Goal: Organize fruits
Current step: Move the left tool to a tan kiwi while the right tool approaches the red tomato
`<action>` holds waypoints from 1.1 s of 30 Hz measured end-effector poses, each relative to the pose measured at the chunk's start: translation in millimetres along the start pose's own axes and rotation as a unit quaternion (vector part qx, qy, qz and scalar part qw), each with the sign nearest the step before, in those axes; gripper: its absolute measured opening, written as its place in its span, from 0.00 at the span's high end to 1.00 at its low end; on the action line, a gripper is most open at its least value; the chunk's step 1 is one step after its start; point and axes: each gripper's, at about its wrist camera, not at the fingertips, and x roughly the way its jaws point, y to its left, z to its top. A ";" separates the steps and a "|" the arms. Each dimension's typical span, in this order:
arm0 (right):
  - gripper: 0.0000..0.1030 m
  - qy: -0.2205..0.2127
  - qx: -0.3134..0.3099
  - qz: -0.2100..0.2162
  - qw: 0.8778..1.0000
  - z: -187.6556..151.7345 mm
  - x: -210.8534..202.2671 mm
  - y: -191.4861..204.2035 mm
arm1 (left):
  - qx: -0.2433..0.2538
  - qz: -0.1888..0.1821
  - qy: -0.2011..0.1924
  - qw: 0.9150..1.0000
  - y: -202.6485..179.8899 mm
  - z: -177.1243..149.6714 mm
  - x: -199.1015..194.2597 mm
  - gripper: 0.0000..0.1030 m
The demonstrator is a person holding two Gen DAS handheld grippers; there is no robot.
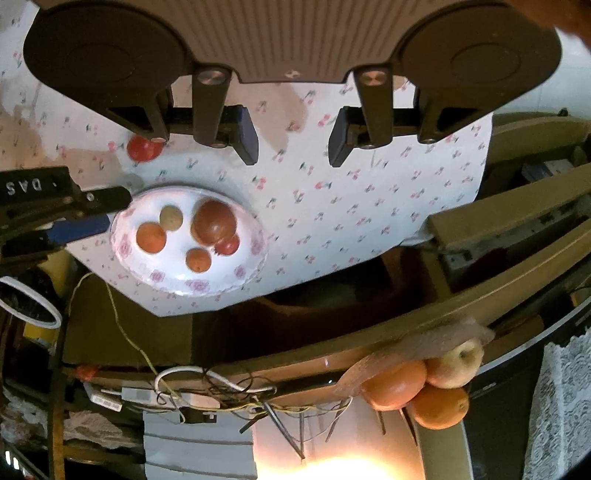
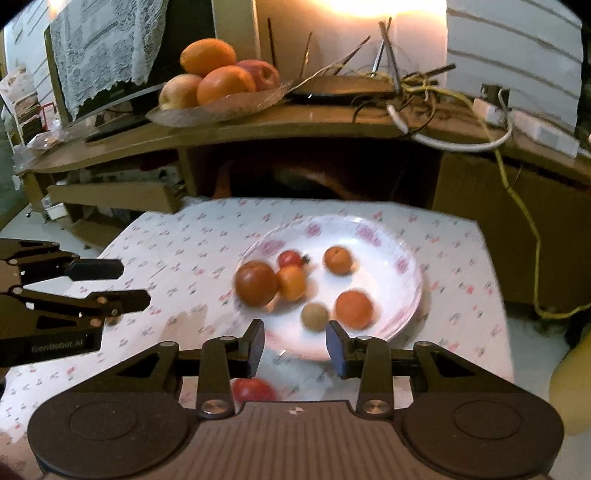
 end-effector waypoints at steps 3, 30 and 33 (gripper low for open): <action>0.64 0.015 0.000 0.007 1.000 -8.5 0.2 10.5 | 0.001 -0.001 0.006 1.000 7.3 -9.4 -2.5 0.55; 0.63 0.079 -0.037 0.027 0.996 -27.0 37.4 24.2 | -0.049 0.044 0.076 0.995 63.0 -50.9 46.0 0.55; 0.63 0.081 -0.039 0.025 0.996 -27.7 39.0 24.6 | -0.065 0.034 0.078 0.994 65.9 -50.6 47.7 0.56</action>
